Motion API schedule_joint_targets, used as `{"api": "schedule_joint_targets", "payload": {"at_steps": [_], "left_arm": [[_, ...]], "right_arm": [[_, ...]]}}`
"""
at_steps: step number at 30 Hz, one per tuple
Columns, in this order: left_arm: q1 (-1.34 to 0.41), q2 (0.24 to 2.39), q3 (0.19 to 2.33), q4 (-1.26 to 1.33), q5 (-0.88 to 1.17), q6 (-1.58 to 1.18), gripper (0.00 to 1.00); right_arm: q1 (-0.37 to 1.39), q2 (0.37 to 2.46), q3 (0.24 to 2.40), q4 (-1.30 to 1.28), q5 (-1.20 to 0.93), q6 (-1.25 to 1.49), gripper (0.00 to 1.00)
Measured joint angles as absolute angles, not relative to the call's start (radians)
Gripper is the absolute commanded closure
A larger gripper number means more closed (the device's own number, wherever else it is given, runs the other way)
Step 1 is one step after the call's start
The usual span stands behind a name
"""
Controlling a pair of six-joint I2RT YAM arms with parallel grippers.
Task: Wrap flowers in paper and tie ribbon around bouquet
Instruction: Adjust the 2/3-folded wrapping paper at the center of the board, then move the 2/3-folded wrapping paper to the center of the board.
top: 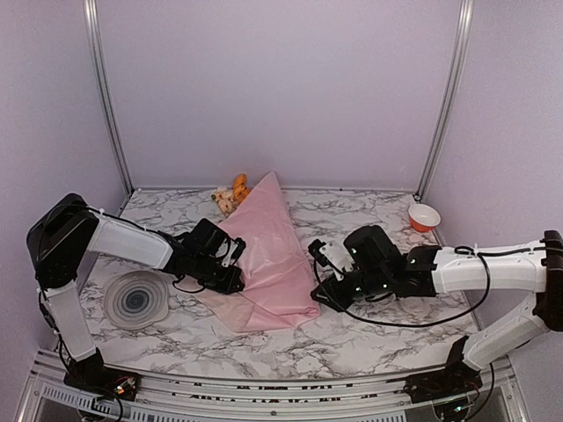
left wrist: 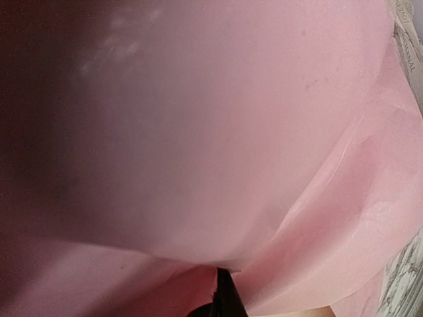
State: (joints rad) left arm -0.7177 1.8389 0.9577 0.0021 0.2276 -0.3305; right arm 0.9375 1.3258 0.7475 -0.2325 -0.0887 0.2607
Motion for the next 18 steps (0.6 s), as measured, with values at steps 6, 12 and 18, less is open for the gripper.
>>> {"api": "schedule_joint_targets", "payload": {"at_steps": [6, 12, 18], "left_arm": [[-0.718, 1.855, 0.98, 0.001, 0.228, -0.329, 1.0], [-0.718, 1.855, 0.981, -0.002, 0.225, -0.324, 1.0], [-0.72, 1.858, 0.991, -0.015, 0.212, -0.313, 1.0]], "right_arm": [[0.911, 1.604, 0.962, -0.191, -0.104, 0.182, 0.92], [0.909, 1.734, 0.933, -0.177, -0.124, 0.16, 0.95], [0.909, 1.721, 0.84, -0.064, -0.134, 0.188, 0.95]]}}
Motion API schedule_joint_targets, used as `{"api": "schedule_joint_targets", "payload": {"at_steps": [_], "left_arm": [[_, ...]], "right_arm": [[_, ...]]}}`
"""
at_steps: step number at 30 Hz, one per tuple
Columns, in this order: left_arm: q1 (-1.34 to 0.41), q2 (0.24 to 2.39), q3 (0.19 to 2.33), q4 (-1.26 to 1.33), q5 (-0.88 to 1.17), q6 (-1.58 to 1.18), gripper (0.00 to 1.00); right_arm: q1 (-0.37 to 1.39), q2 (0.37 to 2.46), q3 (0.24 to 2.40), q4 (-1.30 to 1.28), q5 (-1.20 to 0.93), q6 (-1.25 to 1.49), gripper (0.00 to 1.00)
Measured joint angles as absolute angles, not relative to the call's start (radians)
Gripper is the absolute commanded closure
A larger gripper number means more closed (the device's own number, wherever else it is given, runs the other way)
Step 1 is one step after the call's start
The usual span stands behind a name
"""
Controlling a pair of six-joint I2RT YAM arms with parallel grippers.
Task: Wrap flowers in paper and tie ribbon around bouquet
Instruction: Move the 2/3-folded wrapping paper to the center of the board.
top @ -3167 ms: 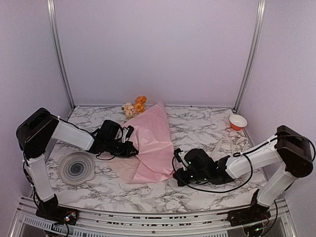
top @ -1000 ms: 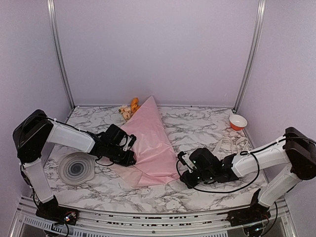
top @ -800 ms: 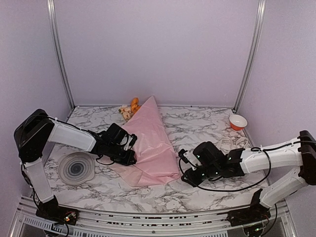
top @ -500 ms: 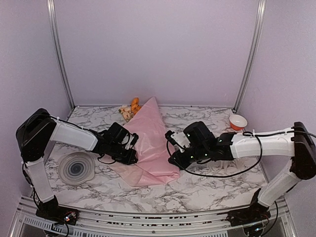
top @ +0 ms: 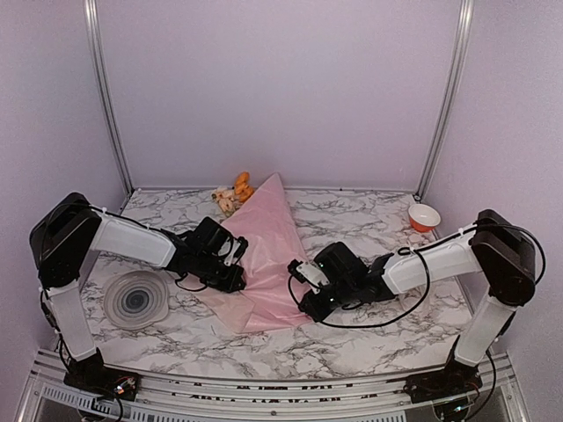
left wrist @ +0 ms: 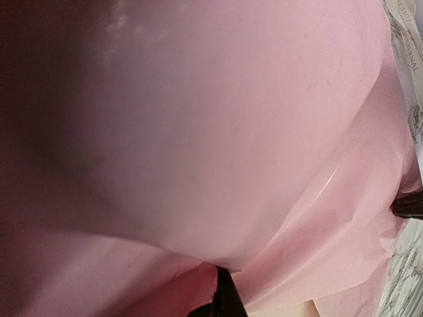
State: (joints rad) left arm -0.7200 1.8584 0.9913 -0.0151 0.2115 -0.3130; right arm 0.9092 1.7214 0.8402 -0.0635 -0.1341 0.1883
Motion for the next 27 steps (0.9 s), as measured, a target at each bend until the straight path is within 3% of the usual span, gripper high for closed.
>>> {"api": "schedule_joint_targets", "payload": {"at_steps": [3, 7, 9, 13, 19, 27], "left_arm": [[-0.722, 1.863, 1.006, -0.03, 0.197, -0.305, 1.0], [-0.723, 1.864, 1.032, -0.057, 0.155, -0.296, 0.57], [-0.72, 1.863, 1.053, -0.075, 0.117, -0.298, 0.52], [-0.721, 1.785, 1.069, -0.099, 0.015, -0.305, 0.51], [-0.829, 1.597, 1.123, -0.114, -0.169, -0.294, 0.57], [-1.059, 1.621, 1.135, -0.109, -0.087, -0.362, 0.57]], "right_arm": [[0.909, 1.714, 0.809, -0.012, -0.138, 0.207, 0.96], [0.909, 1.713, 0.8, 0.01, -0.142, 0.223, 0.96], [0.909, 1.713, 0.8, 0.01, -0.142, 0.231, 0.96], [0.908, 1.715, 0.8, 0.011, -0.147, 0.242, 0.96], [0.905, 1.718, 0.8, 0.019, -0.17, 0.262, 0.96], [0.905, 1.726, 0.8, 0.028, -0.229, 0.277, 0.97]]}}
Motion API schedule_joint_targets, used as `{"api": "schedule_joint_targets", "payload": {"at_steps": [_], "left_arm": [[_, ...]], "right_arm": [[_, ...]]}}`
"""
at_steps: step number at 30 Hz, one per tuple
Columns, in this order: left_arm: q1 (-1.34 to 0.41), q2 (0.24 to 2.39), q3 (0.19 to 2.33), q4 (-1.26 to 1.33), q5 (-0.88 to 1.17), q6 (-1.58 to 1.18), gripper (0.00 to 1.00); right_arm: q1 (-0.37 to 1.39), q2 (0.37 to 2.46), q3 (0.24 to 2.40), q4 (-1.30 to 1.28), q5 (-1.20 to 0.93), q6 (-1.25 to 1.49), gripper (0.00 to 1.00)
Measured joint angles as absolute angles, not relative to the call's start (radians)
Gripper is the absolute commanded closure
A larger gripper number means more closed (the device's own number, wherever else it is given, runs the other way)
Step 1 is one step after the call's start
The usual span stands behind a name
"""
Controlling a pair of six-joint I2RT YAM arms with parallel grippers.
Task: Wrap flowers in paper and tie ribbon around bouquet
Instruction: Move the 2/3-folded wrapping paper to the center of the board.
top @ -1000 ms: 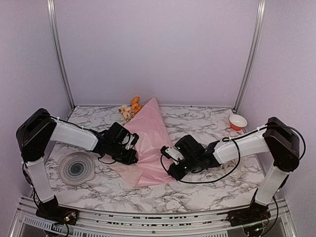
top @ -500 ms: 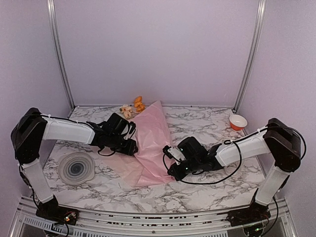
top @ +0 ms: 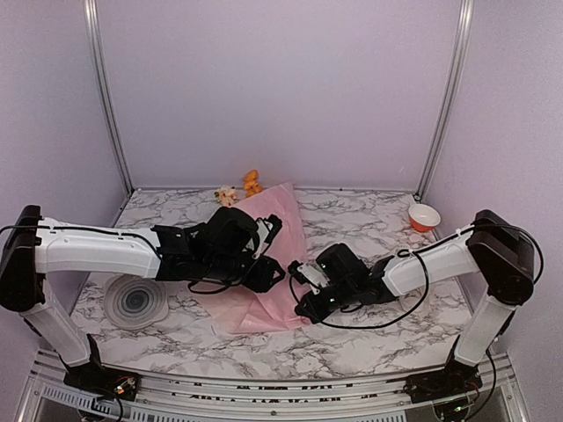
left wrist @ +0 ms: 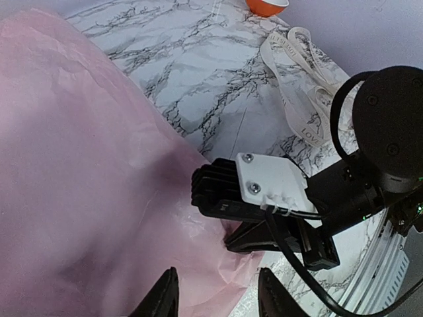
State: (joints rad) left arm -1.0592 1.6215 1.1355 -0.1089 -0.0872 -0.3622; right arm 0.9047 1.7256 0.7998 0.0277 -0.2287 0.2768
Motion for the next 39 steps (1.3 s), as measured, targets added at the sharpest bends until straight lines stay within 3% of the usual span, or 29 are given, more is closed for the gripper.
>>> {"api": "schedule_joint_targets", "payload": {"at_steps": [5, 9, 21, 39], "left_arm": [[-1.052, 1.587, 1.11, -0.125, -0.179, -0.414, 0.57], [-1.048, 1.503, 1.106, -0.112, -0.232, -0.418, 0.63], [-1.047, 1.866, 1.018, 0.007, 0.012, -0.568, 0.68], [-1.024, 1.858, 0.971, 0.067, 0.104, -0.594, 0.69]], "right_arm": [[0.905, 1.743, 0.816, 0.029, -0.268, 0.276, 0.97], [0.905, 1.752, 0.82, 0.036, -0.295, 0.276, 0.96], [0.905, 1.76, 0.82, 0.046, -0.348, 0.281, 0.97], [0.898, 1.629, 0.752, -0.117, -0.34, 0.274, 0.97]]}}
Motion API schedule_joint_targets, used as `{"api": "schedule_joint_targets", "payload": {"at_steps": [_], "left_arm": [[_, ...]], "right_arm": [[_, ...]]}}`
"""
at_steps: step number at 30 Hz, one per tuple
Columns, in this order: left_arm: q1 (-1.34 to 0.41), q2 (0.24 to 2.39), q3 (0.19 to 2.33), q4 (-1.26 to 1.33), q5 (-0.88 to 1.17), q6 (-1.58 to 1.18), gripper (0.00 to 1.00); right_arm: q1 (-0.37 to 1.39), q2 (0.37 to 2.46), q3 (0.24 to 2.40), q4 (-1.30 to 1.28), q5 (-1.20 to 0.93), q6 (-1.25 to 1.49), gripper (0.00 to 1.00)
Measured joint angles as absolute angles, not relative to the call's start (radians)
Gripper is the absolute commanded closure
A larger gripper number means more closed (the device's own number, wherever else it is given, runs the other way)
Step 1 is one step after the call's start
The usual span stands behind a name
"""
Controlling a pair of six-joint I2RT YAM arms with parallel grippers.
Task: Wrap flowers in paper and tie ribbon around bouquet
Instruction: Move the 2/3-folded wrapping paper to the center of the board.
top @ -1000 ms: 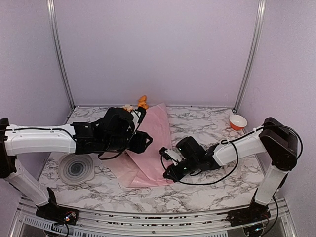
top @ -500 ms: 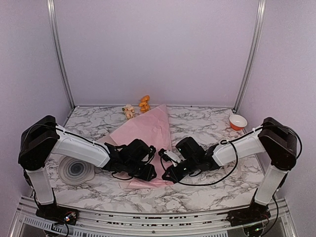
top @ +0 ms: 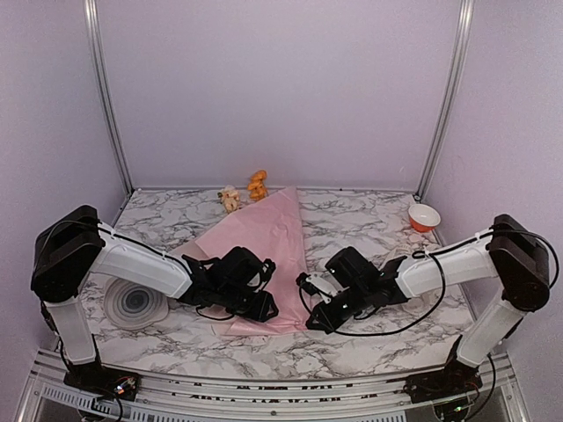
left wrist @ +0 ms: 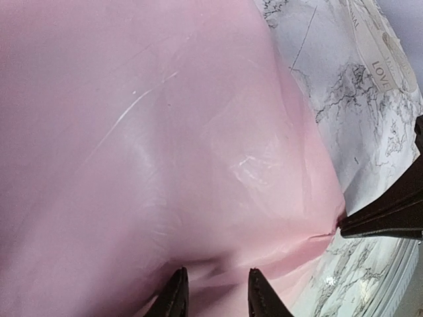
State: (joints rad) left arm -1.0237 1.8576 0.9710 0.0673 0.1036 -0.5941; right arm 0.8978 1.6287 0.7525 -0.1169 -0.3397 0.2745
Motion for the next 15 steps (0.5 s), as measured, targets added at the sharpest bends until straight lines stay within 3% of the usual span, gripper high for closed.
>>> {"api": "schedule_joint_targets", "payload": {"at_steps": [7, 9, 12, 15], "left_arm": [[-1.023, 1.858, 0.971, 0.067, 0.108, -0.568, 0.7], [-1.023, 1.856, 0.964, 0.076, 0.107, -0.568, 0.7], [-1.023, 1.848, 0.946, 0.099, 0.099, -0.569, 0.7], [-1.023, 1.846, 0.94, 0.105, 0.088, -0.57, 0.7]], "right_arm": [[0.885, 1.532, 0.728, -0.325, -0.303, 0.257, 0.94], [0.88, 1.507, 0.74, -0.355, -0.309, 0.256, 0.85], [0.854, 1.493, 0.786, -0.357, -0.342, 0.265, 0.6], [0.786, 1.52, 0.862, -0.336, -0.385, 0.275, 0.51]]}}
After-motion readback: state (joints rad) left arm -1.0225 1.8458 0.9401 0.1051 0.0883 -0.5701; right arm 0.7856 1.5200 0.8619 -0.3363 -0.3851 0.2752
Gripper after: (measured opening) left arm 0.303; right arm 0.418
